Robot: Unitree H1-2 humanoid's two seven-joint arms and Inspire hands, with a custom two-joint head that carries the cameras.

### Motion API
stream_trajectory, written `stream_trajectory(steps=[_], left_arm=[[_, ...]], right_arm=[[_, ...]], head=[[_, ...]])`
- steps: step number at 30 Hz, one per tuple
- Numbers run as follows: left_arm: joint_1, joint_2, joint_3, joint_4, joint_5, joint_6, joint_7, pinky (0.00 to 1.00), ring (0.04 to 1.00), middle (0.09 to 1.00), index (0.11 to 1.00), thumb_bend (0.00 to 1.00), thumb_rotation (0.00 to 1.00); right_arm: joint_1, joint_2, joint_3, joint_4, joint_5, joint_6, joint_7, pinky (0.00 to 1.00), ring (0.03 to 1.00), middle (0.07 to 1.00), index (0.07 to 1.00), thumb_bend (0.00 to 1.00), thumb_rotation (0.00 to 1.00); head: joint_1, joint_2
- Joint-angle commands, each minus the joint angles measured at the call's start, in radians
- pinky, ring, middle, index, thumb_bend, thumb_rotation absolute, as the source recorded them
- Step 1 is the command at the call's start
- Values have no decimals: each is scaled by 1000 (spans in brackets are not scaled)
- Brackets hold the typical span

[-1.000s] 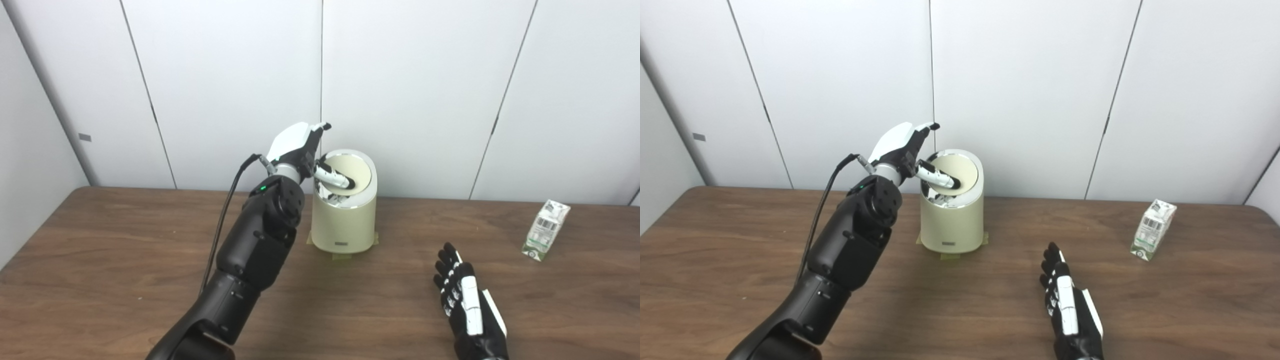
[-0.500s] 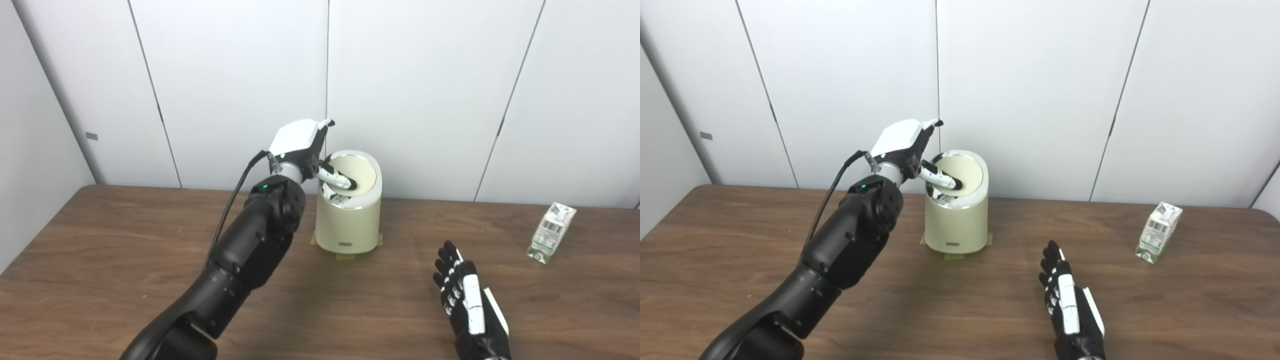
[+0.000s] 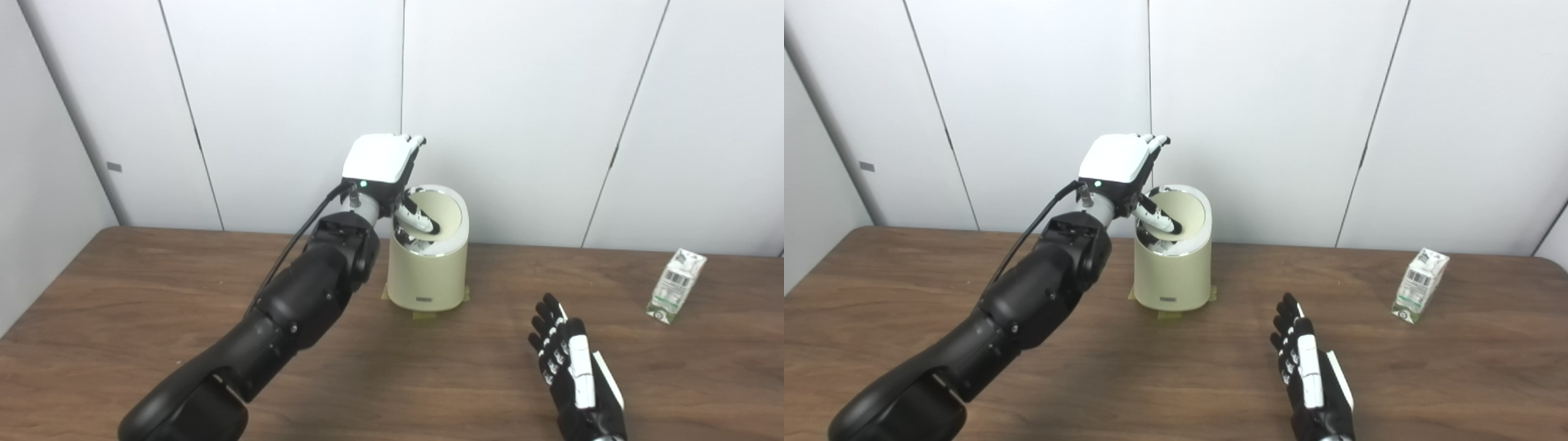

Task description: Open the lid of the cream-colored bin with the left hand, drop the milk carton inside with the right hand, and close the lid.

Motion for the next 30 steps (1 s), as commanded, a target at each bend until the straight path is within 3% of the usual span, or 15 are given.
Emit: stream_trajectory(steps=[1, 4, 7, 10, 14, 17, 18, 20, 25, 30], left_arm=[[-6, 17, -19, 32, 32, -12, -14, 908, 922, 926, 920, 1000, 38], [-7, 16, 17, 5, -9, -11, -31, 907, 921, 921, 923, 1000, 44], [-7, -11, 121, -74, -120, 41, -91, 904, 928, 928, 919, 937, 80], [7, -67, 285, -176, -265, 99, -130, 789, 875, 902, 892, 832, 143], [37, -166, 530, -317, -364, 114, -225, 668, 810, 873, 889, 675, 175], [58, -210, 633, -383, -367, 114, -282, 676, 797, 865, 885, 582, 233], [73, -217, 663, -405, -383, 114, -294, 731, 826, 872, 881, 541, 242], [101, -229, 707, -440, -398, 114, -317, 811, 868, 889, 887, 461, 324], [187, -249, 766, -514, -435, 114, -347, 776, 850, 875, 863, 376, 630], [303, -257, 790, -614, -478, 114, -384, 799, 865, 882, 881, 361, 759]], right_arm=[[-28, -3, 0, -39, 8, -19, 7, 992, 1000, 1000, 1000, 688, 1000], [-27, -2, -2, -40, 17, -15, 10, 999, 1000, 1000, 1000, 689, 1000], [-28, -1, -2, -39, 15, -16, 7, 996, 1000, 1000, 1000, 682, 1000], [-28, 3, -7, -41, 16, -11, 0, 985, 1000, 1000, 1000, 680, 1000], [-30, 2, -15, -37, 18, -15, -1, 996, 1000, 1000, 1000, 682, 1000], [-31, 1, -21, -35, 16, -11, -4, 1000, 1000, 1000, 1000, 682, 1000], [-32, 0, -24, -36, 18, -6, -5, 1000, 1000, 1000, 1000, 681, 1000], [-33, -1, -27, -37, 18, -1, -5, 1000, 1000, 1000, 1000, 677, 1000], [-36, -7, -33, -35, 14, 1, -3, 1000, 1000, 999, 1000, 669, 1000], [-36, -19, -41, -32, 22, 0, 5, 1000, 1000, 994, 1000, 672, 1000]], head=[[1, 0], [2, 3], [-1, 3], [-3, 2], [-7, 4], [-8, 4], [-6, 6], [-8, 7], [-11, 11], [-13, 15]])
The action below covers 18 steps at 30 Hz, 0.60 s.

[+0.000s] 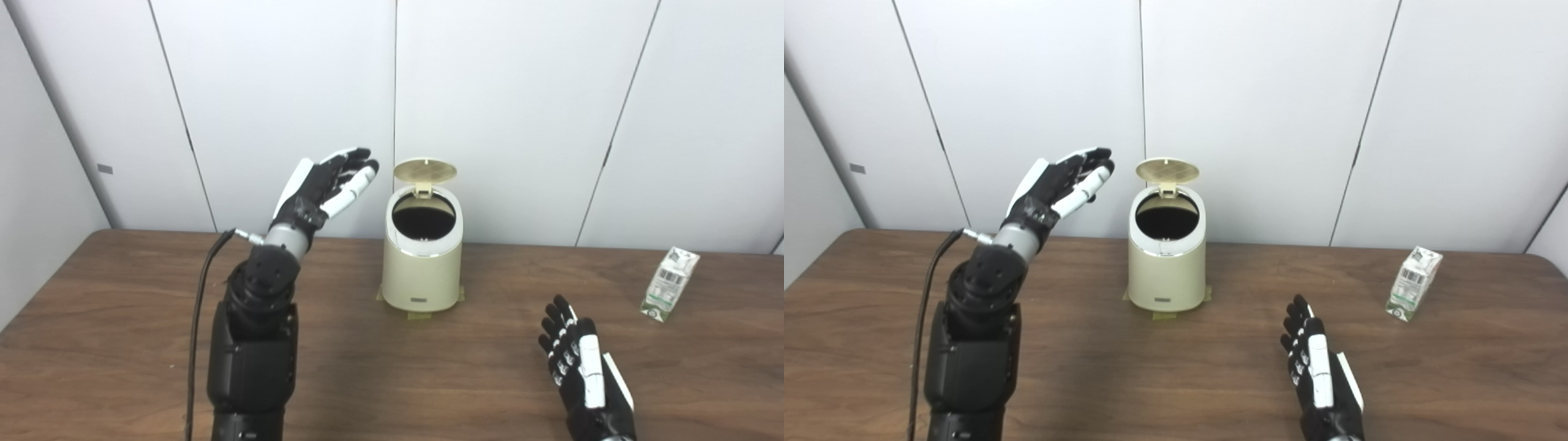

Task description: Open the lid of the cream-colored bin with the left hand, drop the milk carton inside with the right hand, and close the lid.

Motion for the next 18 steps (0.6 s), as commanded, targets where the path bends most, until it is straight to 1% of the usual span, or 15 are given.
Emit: stream_trajectory(steps=[1, 3, 5, 6, 7, 8, 10, 11, 12, 13, 14, 15, 16, 17, 18], left_arm=[[-24, -16, 20, -75, -27, -5, -10, 809, 871, 885, 886, 355, 791], [25, -32, 41, -116, -55, -5, -15, 821, 878, 887, 888, 345, 808], [74, -36, 40, -149, -94, -6, -5, 861, 901, 905, 907, 347, 848], [105, -36, 29, -164, -119, -7, 12, 882, 910, 914, 919, 368, 850], [132, -35, 17, -175, -140, -12, 32, 911, 922, 925, 936, 414, 823], [160, -36, 4, -185, -155, -23, 54, 920, 927, 929, 942, 435, 813], [211, -40, -20, -201, -178, -46, 97, 916, 931, 932, 947, 460, 821], [243, -45, -34, -213, -186, -64, 121, 927, 937, 937, 955, 473, 861], [264, -46, -46, -220, -195, -74, 141, 935, 940, 940, 961, 481, 890], [293, -48, -57, -233, -207, -91, 159, 941, 947, 949, 970, 478, 936], [319, -49, -65, -242, -223, -108, 175, 941, 948, 950, 972, 477, 943], [335, -48, -73, -247, -236, -119, 189, 950, 949, 955, 977, 467, 964], [363, -60, -68, -254, -274, -131, 204, 954, 950, 957, 979, 463, 975], [386, -71, -62, -259, -312, -136, 216, 969, 961, 967, 986, 455, 958], [401, -77, -60, -261, -340, -138, 227, 978, 969, 973, 989, 448, 952]], right_arm=[[-33, -6, -5, -30, 16, -22, 7, 1000, 1000, 994, 1000, 673, 1000], [-33, -12, -6, -31, 17, -29, 10, 1000, 1000, 994, 1000, 674, 1000], [-35, -20, -6, -34, 4, -30, 6, 982, 991, 992, 1000, 671, 997], [-38, -23, -8, -36, -3, -29, 1, 946, 978, 985, 1000, 664, 975], [-40, -25, -10, -37, -9, -31, -4, 891, 962, 977, 998, 662, 940], [-44, -25, -14, -35, -14, -34, -11, 867, 954, 973, 995, 663, 922], [-49, -25, -24, -32, -13, -38, -20, 850, 947, 967, 991, 659, 888], [-52, -28, -31, -29, -11, -39, -23, 872, 951, 971, 991, 652, 855], [-55, -30, -36, -28, -9, -39, -24, 875, 952, 972, 991, 653, 840], [-57, -35, -41, -32, -17, -32, -30, 873, 951, 972, 993, 654, 799], [-59, -44, -43, -35, -27, -27, -34, 873, 951, 972, 994, 654, 791], [-60, -49, -45, -37, -34, -24, -36, 871, 951, 972, 996, 633, 757], [-59, -61, -50, -40, -36, -18, -36, 870, 951, 972, 997, 622, 739], [-57, -69, -55, -46, -40, -14, -39, 863, 949, 977, 999, 585, 635], [-55, -74, -58, -49, -42, -12, -43, 856, 941, 973, 998, 581, 572]], head=[[1, 1], [-4, 6], [-6, 7], [-9, 10], [-9, 10], [-13, 9], [-18, 13], [-24, 13], [-24, 13], [-29, 15], [-41, 16], [-41, 16], [-50, 17], [-50, 17], [-61, 20]])
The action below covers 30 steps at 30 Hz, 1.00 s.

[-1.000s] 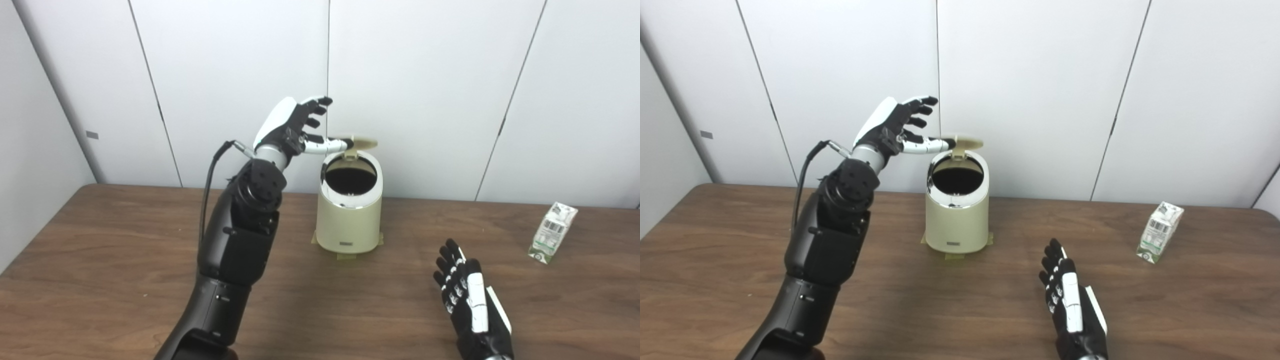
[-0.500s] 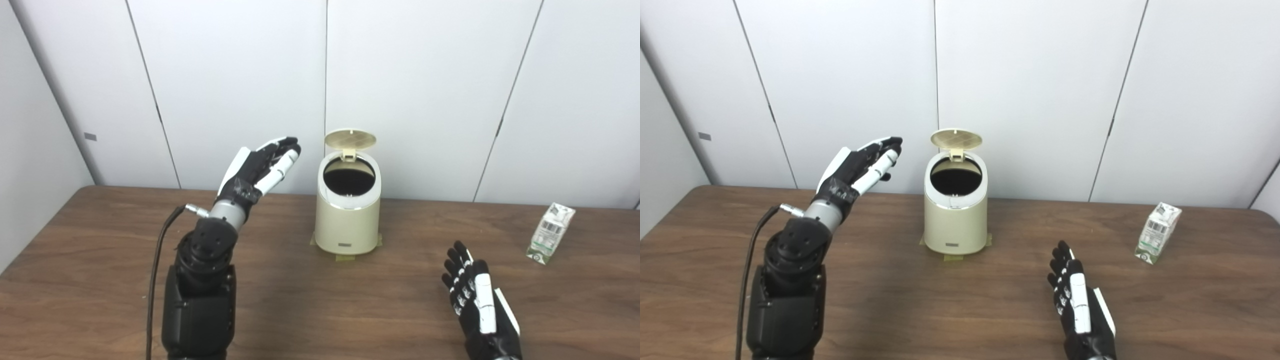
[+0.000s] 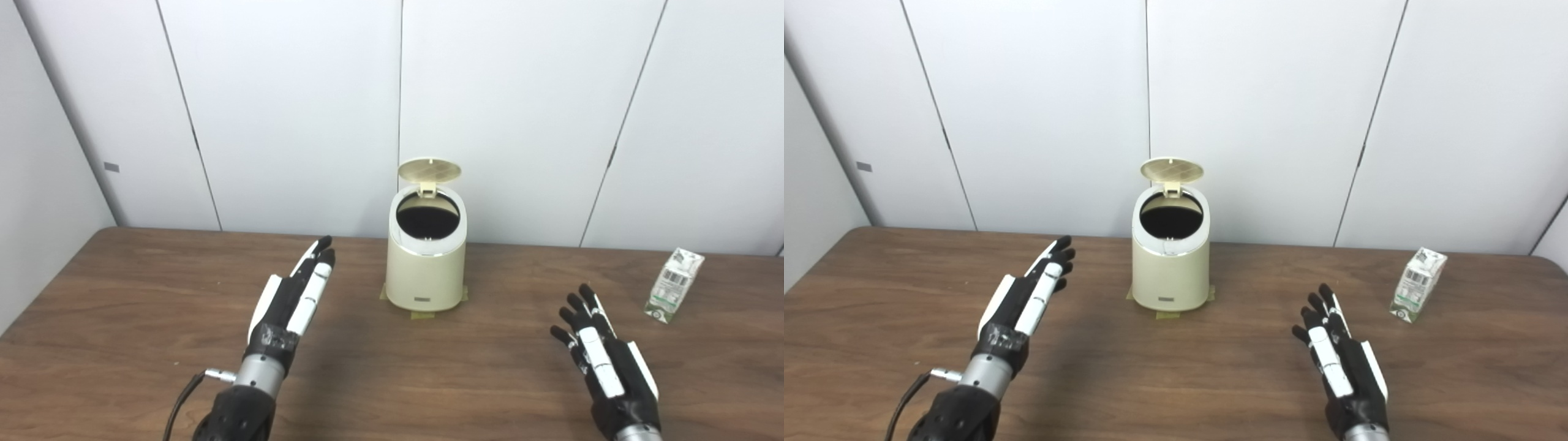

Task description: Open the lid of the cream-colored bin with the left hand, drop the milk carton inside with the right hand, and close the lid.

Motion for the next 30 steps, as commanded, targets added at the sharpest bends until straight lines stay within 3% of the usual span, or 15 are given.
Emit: stream_trajectory(steps=[1, 3, 7, 14, 17, 20, 22, 27, 30], left_arm=[[-3, -23, 4, -30, -76, -46, 39, 982, 973, 976, 990, 444, 949], [26, -25, -3, -28, -110, -57, 61, 981, 972, 971, 992, 430, 979], [77, -27, -23, -23, -153, -77, 94, 984, 982, 984, 1000, 443, 999], [123, -31, -34, 37, -217, -183, 153, 998, 983, 982, 1000, 456, 946], [123, -14, -33, 58, -253, -196, 155, 1000, 988, 985, 1000, 454, 933], [122, 4, -35, 65, -270, -196, 158, 1000, 985, 985, 1000, 438, 925], [115, 17, -35, 71, -286, -189, 156, 1000, 985, 986, 1000, 424, 923], [95, 42, -41, 79, -306, -156, 162, 1000, 991, 991, 1000, 430, 890], [88, 50, -46, 77, -322, -139, 163, 1000, 987, 981, 1000, 410, 891]], right_arm=[[-26, -17, -18, -45, -3, -16, -9, 853, 936, 971, 998, 579, 539], [-25, -28, -31, -41, 1, -32, -9, 849, 920, 965, 981, 613, 422], [-26, -30, -78, -41, 24, -18, -31, 826, 906, 946, 928, 673, 341], [-35, -31, -127, -116, 12, 48, -89, 741, 840, 891, 838, 694, 140], [-37, -31, -142, -155, -13, 84, -127, 680, 824, 867, 794, 710, 73], [-25, -46, -144, -174, -82, 104, -158, 664, 807, 848, 779, 732, 86], [-20, -63, -147, -184, -139, 120, -177, 727, 799, 837, 794, 746, 130], [-34, -89, -193, -168, -157, 133, -194, 836, 831, 838, 813, 729, 108], [-52, -116, -218, -144, -149, 126, -193, 823, 839, 852, 827, 738, 114]], head=[[-23, 7], [-34, 11], [-65, 19], [-214, 21], [-269, 18], [-306, 19], [-325, 22], [-359, 28], [-364, 29]])
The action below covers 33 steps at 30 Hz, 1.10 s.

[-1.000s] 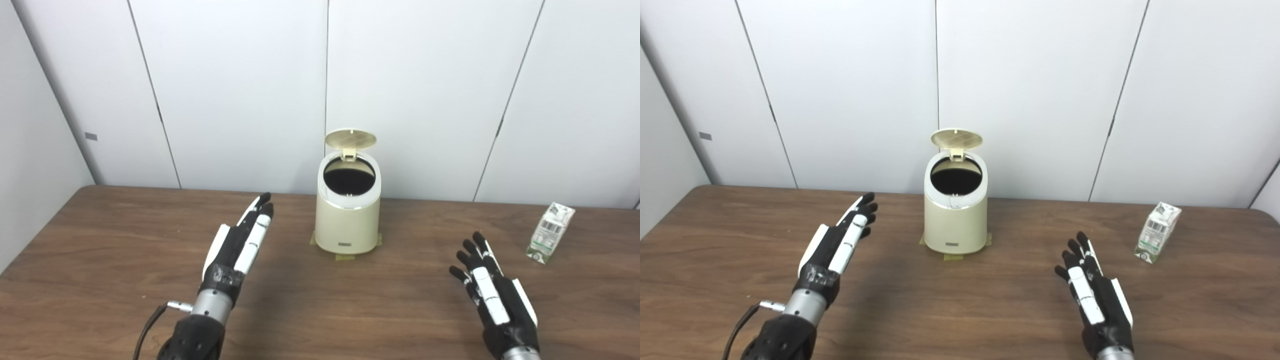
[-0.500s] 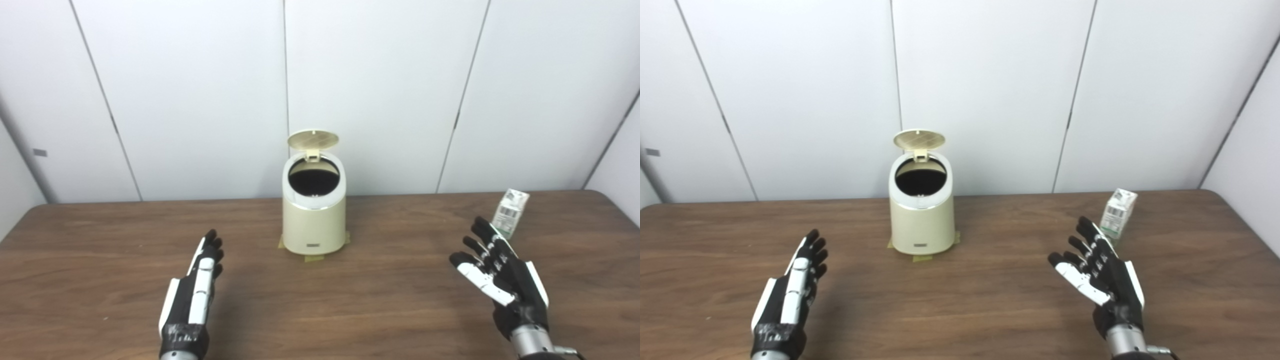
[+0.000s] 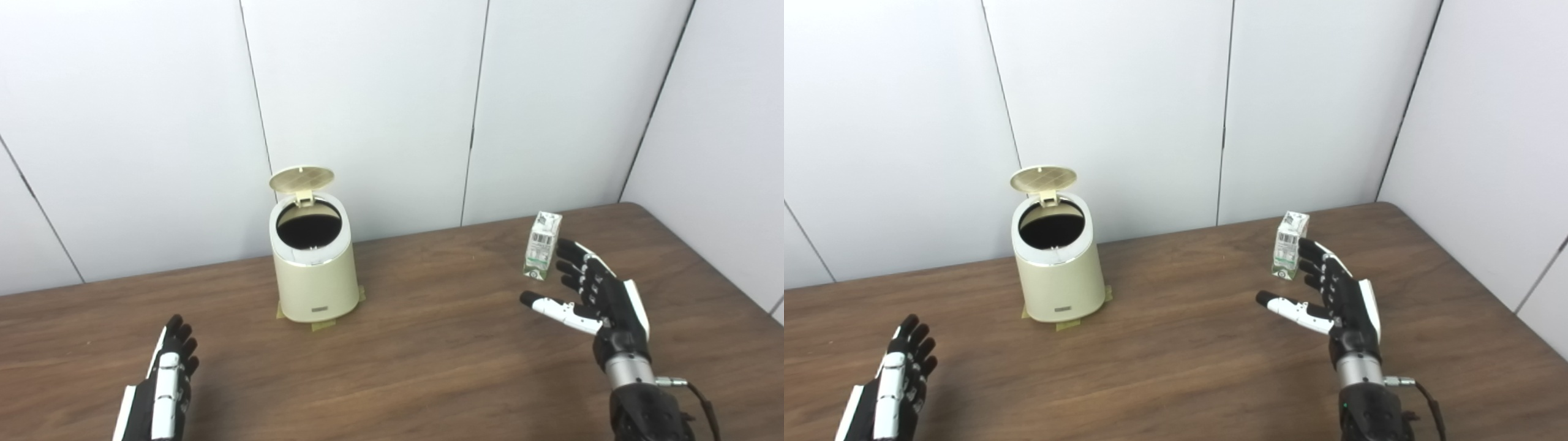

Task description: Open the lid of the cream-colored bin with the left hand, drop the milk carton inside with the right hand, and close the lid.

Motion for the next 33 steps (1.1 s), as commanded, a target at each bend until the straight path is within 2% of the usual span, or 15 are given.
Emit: stream_trajectory(steps=[1, 4, 8, 10, 12, 15, 18, 19, 22, 23, 25, 27, 29, 31, 33], left_arm=[[-44, 4, -12, -17, -18, -13, 2, 1000, 989, 987, 1000, 416, 874], [-56, 10, -13, -5, -28, -10, 4, 1000, 990, 988, 1000, 419, 857], [-75, 20, -8, -10, -41, 28, 7, 1000, 985, 989, 1000, 435, 852], [-84, 28, -6, -7, -51, 34, 6, 1000, 985, 988, 1000, 448, 868], [-91, 33, -2, -8, -62, 44, 7, 1000, 985, 991, 1000, 438, 889], [-99, 39, 2, -3, -73, 47, 10, 1000, 988, 997, 1000, 407, 931], [-101, 41, 3, -10, -80, 58, 11, 1000, 990, 997, 1000, 382, 955], [-101, 44, 1, -13, -81, 61, 11, 1000, 991, 998, 1000, 375, 962], [-102, 50, 2, -27, -90, 77, 10, 1000, 998, 999, 1000, 379, 959], [-103, 51, 2, -33, -93, 83, 9, 1000, 999, 999, 1000, 380, 959], [-103, 53, 3, -39, -97, 90, 9, 1000, 1000, 996, 1000, 384, 957], [-102, 57, 1, -42, -96, 91, 11, 1000, 997, 995, 1000, 389, 952], [-102, 61, 0, -43, -94, 92, 11, 1000, 994, 993, 1000, 381, 950], [-103, 62, 1, -43, -97, 90, 11, 1000, 998, 998, 1000, 368, 962], [-104, 62, 0, -46, -97, 91, 12, 1000, 996, 997, 1000, 358, 964]], right_arm=[[-56, -40, -21, 5, 1, -30, -5, 801, 841, 868, 834, 758, 129], [-85, -78, -29, 62, -1, -57, 1, 793, 845, 883, 839, 795, 167], [-156, -156, -29, 199, -27, -135, -5, 784, 842, 876, 843, 891, 235], [-191, -184, -25, 265, -42, -169, -14, 695, 835, 870, 833, 949, 257], [-228, -209, -11, 300, -70, -153, -19, 647, 818, 871, 828, 959, 254], [-276, -233, 12, 339, -119, -112, -32, 640, 812, 878, 847, 933, 230], [-328, -255, 17, 405, -130, -94, -33, 504, 758, 883, 870, 920, 168], [-343, -265, 18, 433, -127, -103, -26, 503, 774, 891, 877, 920, 155], [-378, -293, 33, 494, -138, -116, -12, 595, 857, 909, 881, 960, 166], [-389, -305, 44, 515, -150, -118, -12, 599, 857, 908, 881, 962, 169], [-408, -322, 57, 547, -158, -122, -10, 678, 872, 906, 874, 976, 171], [-424, -340, 70, 569, -155, -120, 7, 678, 865, 908, 882, 984, 173], [-432, -352, 81, 579, -155, -123, 14, 724, 869, 913, 891, 993, 180], [-439, -360, 94, 587, -158, -121, 19, 805, 892, 913, 880, 1000, 167], [-449, -368, 108, 599, -161, -112, 29, 755, 884, 909, 875, 1000, 166]], head=[[-2, 0], [2, 0], [9, -7], [11, -9], [11, -10], [7, -14], [5, -15], [5, -15], [2, -16], [1, -16], [0, -15], [-2, -14], [-5, -13], [-7, -15], [-9, -14]])
